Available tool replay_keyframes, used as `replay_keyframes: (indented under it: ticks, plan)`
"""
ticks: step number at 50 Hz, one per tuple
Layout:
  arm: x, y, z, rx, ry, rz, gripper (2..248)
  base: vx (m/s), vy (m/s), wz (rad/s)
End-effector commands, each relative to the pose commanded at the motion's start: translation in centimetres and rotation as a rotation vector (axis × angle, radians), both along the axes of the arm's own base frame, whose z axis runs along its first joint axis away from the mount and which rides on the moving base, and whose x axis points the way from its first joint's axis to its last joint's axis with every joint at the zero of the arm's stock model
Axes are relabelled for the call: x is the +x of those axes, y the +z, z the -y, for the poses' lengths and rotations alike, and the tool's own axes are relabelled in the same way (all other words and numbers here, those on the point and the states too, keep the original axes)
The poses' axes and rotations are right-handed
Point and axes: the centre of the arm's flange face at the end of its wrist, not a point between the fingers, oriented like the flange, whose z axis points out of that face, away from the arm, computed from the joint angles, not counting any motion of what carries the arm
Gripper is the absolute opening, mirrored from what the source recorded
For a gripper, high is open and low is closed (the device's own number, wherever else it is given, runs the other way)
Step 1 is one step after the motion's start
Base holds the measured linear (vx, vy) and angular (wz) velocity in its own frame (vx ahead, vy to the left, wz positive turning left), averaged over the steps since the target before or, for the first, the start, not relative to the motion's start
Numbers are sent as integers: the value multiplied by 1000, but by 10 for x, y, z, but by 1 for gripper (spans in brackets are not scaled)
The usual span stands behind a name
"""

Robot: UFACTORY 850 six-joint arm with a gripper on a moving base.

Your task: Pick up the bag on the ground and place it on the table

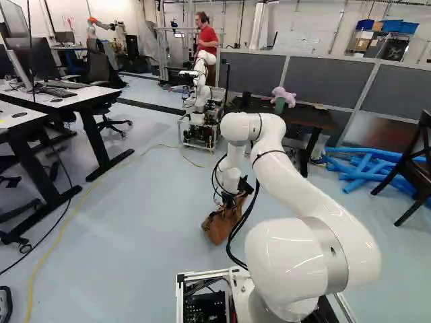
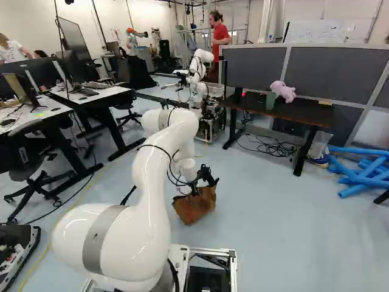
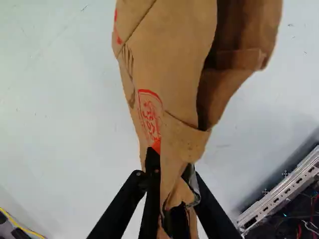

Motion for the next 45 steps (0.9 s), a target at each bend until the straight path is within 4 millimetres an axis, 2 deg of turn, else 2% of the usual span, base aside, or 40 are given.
replay_keyframes:
  ticks: [45]
  plan:
    - [-21, 68, 0, 0, 8, -2, 21, 0, 0, 0]
